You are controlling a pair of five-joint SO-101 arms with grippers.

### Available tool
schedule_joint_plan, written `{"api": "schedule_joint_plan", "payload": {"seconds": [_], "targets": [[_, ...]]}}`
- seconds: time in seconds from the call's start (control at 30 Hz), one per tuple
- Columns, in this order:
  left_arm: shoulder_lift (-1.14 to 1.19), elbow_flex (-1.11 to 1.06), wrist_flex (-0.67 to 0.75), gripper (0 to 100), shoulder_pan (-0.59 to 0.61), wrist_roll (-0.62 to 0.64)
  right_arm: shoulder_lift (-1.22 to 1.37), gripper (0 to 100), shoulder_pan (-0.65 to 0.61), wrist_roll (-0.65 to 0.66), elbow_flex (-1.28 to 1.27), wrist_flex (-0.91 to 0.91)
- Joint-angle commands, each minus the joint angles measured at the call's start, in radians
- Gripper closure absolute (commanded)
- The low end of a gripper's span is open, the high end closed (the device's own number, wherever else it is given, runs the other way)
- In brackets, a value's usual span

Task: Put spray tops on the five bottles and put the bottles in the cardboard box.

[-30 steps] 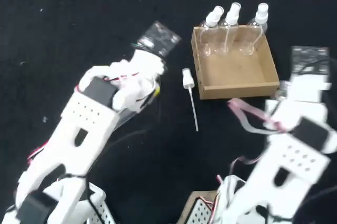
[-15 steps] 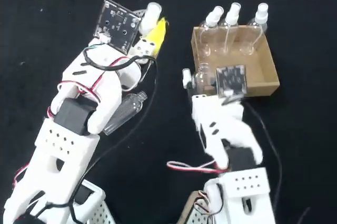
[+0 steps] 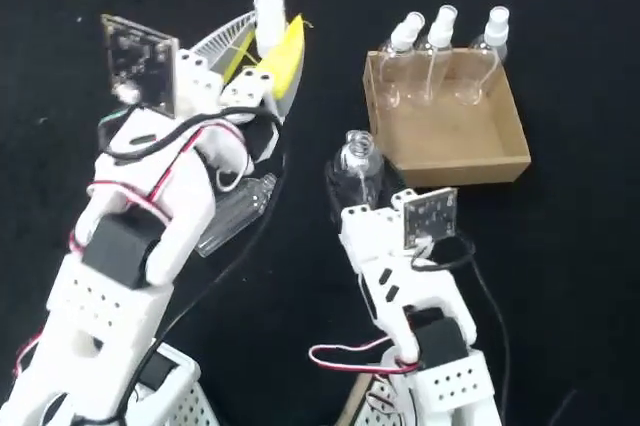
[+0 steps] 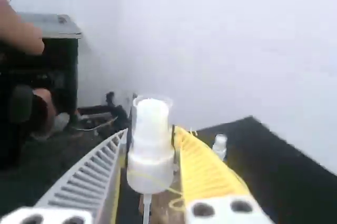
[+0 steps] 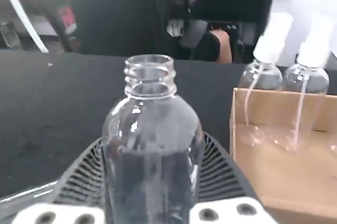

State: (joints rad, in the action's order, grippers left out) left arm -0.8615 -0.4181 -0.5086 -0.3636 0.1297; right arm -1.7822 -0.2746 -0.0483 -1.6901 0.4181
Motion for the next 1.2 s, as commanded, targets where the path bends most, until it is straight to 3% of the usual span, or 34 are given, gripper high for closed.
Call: {"api": "schedule_joint_plan", "payload": {"seconds": [0.0,0.13,0.4,0.5,0.77,1.17], "targets": [[-0.107,-0.019,0.044,97,0.002,0.032,-0.087,98.7,-0.012,-0.003,0.005,0.034],[-0.195,-0.076,0.084,97,-0.036,0.038,-0.113,98.7,-0.012,-0.003,0.007,0.078],[-0.368,-0.166,0.087,97,-0.292,0.032,-0.111,98.7,-0.012,-0.003,0.007,0.08],[-0.362,-0.186,0.123,97,-0.295,0.032,-0.111,98.7,-0.012,-0.003,0.007,0.08],[-0.269,-0.328,0.388,97,-0.294,0.035,-0.113,98.7,-0.012,-0.003,0.007,0.074],[-0.164,-0.309,0.4,97,-0.294,0.04,-0.113,98.7,-0.012,-0.003,0.007,0.072]]}}
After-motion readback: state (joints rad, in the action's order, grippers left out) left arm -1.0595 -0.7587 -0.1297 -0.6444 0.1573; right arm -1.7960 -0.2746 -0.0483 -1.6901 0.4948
